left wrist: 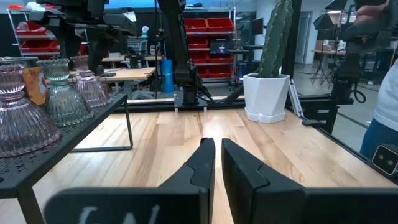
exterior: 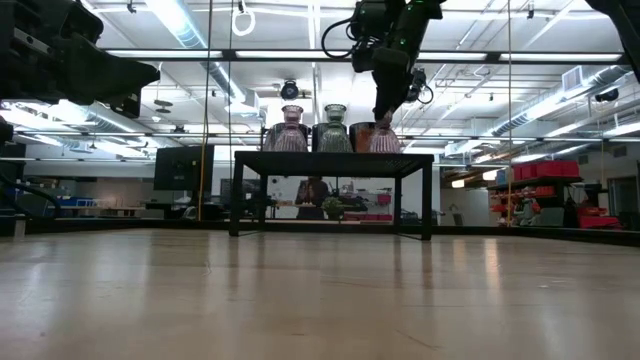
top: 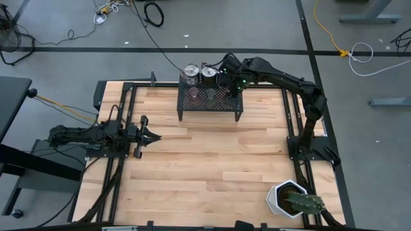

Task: Pick & Place candle stick holders
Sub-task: Put the pink vase candle holder on the shelf, then adjust the silver scented candles

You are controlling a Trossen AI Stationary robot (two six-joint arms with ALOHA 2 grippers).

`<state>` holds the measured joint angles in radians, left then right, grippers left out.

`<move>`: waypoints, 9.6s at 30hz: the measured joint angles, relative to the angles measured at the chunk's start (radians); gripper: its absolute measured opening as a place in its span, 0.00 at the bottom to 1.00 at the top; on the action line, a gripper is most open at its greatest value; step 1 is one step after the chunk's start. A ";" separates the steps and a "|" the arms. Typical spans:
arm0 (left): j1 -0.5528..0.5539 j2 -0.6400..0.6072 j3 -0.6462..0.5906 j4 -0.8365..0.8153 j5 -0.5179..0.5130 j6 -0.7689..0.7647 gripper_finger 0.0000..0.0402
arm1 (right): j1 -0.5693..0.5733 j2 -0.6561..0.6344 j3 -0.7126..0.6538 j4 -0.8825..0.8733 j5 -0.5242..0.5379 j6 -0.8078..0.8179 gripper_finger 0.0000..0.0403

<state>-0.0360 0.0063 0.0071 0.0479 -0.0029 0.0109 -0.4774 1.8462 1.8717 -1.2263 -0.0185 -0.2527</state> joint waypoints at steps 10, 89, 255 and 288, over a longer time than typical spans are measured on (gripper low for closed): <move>0.000 0.000 0.000 0.000 0.000 0.000 0.09 | 0.000 0.000 0.000 0.002 0.000 0.000 0.59; 0.000 0.000 0.000 0.000 0.000 0.000 0.09 | -0.001 -0.211 -0.412 0.181 -0.020 -0.045 0.00; 0.000 0.000 0.000 0.000 0.000 0.000 0.09 | -0.239 -0.241 -0.478 0.577 -0.056 0.080 0.00; 0.000 0.000 0.000 0.000 0.000 0.000 0.09 | -0.181 -0.354 -0.478 0.546 -0.080 0.084 0.00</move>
<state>-0.0360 0.0059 0.0071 0.0479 -0.0032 0.0109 -0.6582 1.4926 1.3933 -0.6804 -0.0984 -0.1684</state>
